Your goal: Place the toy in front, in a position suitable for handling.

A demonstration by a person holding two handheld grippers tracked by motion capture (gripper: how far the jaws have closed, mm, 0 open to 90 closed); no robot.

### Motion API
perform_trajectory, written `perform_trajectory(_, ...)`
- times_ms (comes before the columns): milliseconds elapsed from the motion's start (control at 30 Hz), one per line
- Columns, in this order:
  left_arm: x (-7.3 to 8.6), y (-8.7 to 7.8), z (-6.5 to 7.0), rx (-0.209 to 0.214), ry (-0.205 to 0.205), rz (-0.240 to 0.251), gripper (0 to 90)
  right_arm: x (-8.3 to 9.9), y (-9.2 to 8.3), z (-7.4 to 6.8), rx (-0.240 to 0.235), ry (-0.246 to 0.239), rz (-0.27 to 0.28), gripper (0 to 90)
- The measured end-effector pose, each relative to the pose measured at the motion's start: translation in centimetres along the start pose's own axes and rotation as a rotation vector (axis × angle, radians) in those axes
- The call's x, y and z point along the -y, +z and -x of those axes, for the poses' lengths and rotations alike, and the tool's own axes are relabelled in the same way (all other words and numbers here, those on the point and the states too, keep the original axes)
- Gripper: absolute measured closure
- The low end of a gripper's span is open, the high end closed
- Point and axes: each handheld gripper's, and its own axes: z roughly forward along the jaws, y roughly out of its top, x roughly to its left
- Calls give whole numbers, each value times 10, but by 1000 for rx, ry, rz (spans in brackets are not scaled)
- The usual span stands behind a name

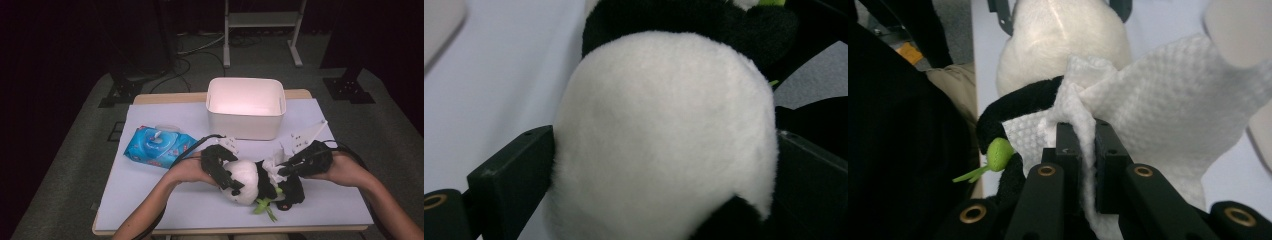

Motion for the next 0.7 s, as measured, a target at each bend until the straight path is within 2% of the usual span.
perform_trajectory(67, 1, 0, 2, 6, 18, 15, 77, 2, 0, -3, 1, -1, 9, 829)
perform_trajectory(167, 1, -2, 4, -21, 52, 37, 207, 4, -3, -4, 6, -8, 24, 829)
perform_trajectory(267, -2, -6, 4, -46, 81, 49, 273, -1, -8, -2, 28, -19, 32, 829)
perform_trajectory(333, -5, -9, 3, -65, 114, 58, 296, -4, -12, 0, 18, -34, 31, 830)
perform_trajectory(400, -8, -14, 1, -72, 125, 65, 307, -9, -17, 4, 24, -36, 31, 830)
perform_trajectory(533, -17, -27, -2, -139, 171, 78, 309, -16, -24, 11, 52, -35, 29, 829)
perform_trajectory(633, -21, -31, -5, -175, 192, 66, 309, -22, -25, 16, 64, -35, 19, 829)
perform_trajectory(700, -21, -30, -8, -175, 187, 63, 307, -25, -22, 19, 61, -35, 21, 830)
